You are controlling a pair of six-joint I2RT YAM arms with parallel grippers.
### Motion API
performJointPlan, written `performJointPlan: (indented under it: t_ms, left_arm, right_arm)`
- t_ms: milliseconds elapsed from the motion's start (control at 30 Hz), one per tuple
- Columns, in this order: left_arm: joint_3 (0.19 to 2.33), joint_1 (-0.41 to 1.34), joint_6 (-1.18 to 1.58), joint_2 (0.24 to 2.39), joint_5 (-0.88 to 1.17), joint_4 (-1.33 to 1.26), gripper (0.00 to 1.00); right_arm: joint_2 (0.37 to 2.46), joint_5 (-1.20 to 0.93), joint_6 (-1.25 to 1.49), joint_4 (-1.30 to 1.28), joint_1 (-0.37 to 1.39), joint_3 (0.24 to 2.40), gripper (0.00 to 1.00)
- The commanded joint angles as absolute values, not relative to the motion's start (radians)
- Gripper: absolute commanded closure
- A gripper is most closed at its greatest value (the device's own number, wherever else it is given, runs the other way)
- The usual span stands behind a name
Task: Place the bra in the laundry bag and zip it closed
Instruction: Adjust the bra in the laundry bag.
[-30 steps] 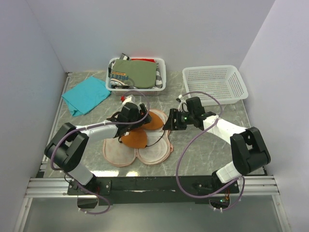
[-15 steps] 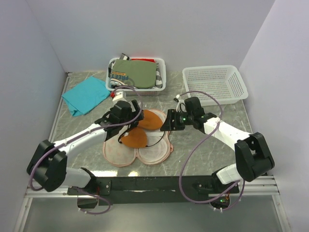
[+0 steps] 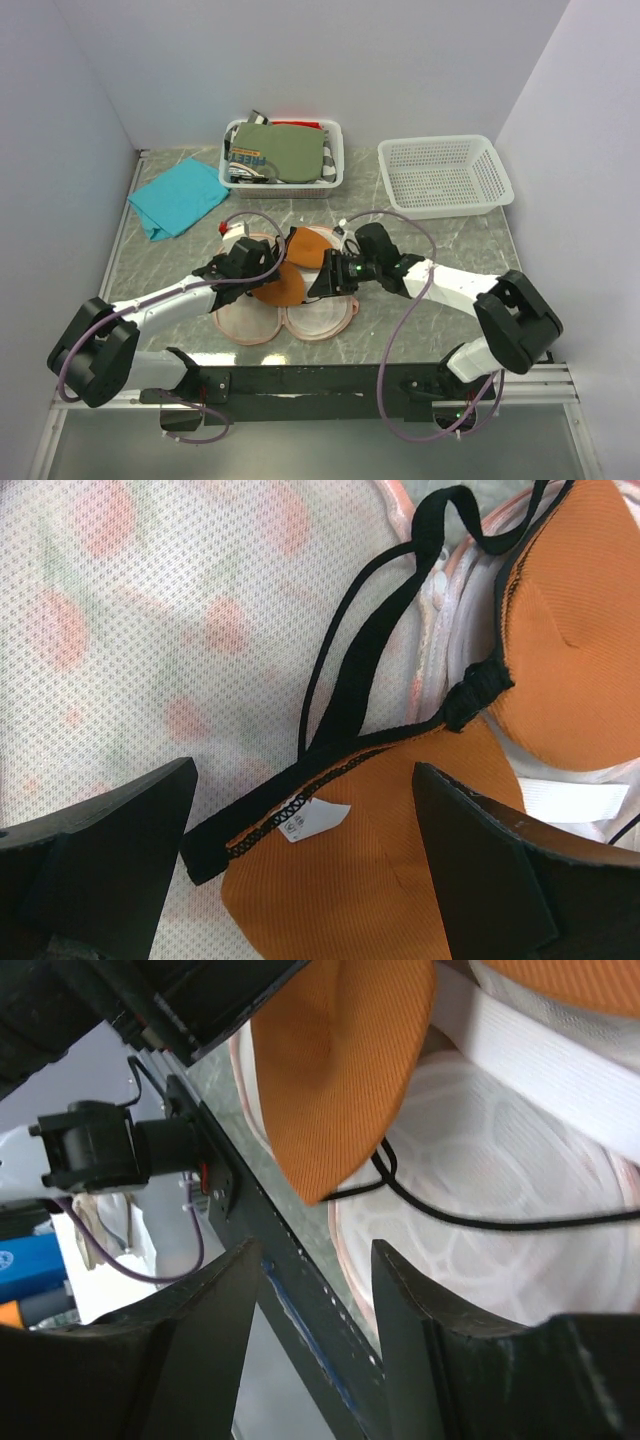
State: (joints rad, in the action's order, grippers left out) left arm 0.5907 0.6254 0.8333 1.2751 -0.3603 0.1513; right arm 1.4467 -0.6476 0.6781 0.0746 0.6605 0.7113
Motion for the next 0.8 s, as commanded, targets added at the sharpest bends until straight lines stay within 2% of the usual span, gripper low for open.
performJointPlan:
  t_ms: [0,500,700,767]
  left_arm:
    - [0.601,0.629,0.85,1.284,-0.37,0.104,0.04]
    - [0.58,0.629,0.853,1.232,-0.325,0.097,0.04]
    - [0.577,0.629,0.851,1.206,-0.324,0.098,0.04]
    - [0.575,0.629,0.851,1.201,-0.324,0.098,0.04]
  right_arm:
    - [1.514,-0.634,0.782,0.221,0.692,0.739,0.45]
    - [1.634,-0.641,0.838,0.302,0.726,0.775,0.5]
    - [1.649,-0.606,0.831,0.285,0.724,0.793,0.57]
    - [1.657,-0.607,0.827,0.279,0.726,0.799,0.65]
